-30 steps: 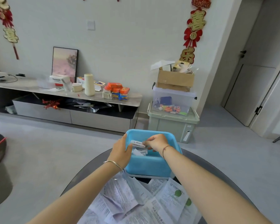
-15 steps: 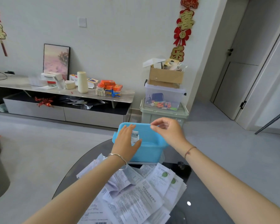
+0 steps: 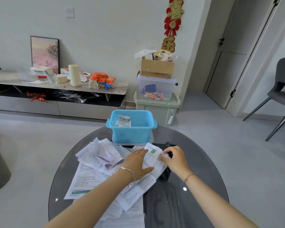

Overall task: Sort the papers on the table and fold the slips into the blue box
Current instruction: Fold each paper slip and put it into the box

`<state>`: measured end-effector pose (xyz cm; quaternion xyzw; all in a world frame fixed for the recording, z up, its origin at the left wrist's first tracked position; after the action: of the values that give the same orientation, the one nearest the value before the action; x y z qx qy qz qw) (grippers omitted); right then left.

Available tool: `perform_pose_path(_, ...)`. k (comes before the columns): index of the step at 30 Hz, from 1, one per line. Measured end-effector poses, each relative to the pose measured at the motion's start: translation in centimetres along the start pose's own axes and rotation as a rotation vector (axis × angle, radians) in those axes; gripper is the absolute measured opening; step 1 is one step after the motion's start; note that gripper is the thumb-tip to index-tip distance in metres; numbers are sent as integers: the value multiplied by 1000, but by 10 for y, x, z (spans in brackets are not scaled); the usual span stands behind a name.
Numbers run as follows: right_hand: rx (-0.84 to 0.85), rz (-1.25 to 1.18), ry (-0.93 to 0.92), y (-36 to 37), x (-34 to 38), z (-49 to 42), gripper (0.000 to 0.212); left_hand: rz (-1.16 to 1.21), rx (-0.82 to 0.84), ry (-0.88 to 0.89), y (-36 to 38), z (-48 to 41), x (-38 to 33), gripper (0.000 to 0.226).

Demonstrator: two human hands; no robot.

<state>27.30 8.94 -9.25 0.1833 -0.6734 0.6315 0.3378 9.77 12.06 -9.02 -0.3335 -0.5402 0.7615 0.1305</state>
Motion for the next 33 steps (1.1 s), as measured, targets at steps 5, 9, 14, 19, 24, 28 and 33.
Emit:
perform_pose_path(5, 47, -9, 91, 17, -8, 6, 20, -51, 165, -109, 29, 0, 5, 77)
perform_pose_path(9, 51, 5, 157, 26, -1, 5, 20, -45, 167, -114, 40, 0, 6, 78)
perform_pose_path(14, 4, -181, 149, 31, 15, -5, 22, 10, 116, -93, 42, -1, 7, 77)
perform_pose_path(19, -49, -181, 46, 10, 24, -9, 17, 324, -55, -21, 27, 3, 6, 86)
perform_pose_path(24, -44, -594, -29, -36, 31, 6, 9, 540, -230, 29, -16, 9, -10, 75)
perform_pose_path(28, 31, -676, -50, -77, 38, 38, 14, 687, -255, 126, -45, 11, -39, 50)
perform_pose_path(33, 77, -730, -34, -91, 15, 71, 13, 964, -47, 221, -41, 17, -80, 13)
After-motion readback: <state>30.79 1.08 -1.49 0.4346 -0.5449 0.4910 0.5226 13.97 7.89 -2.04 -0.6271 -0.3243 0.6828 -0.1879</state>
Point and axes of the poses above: each hand's wrist, its own z-axis away from the middle knuckle, its own y-axis out of the palm, x = y × z, the point moved 4 cm from there along -z, towards the middle knuckle, and after that the axes turned 14 degrees about x, right-handed, at the moved point
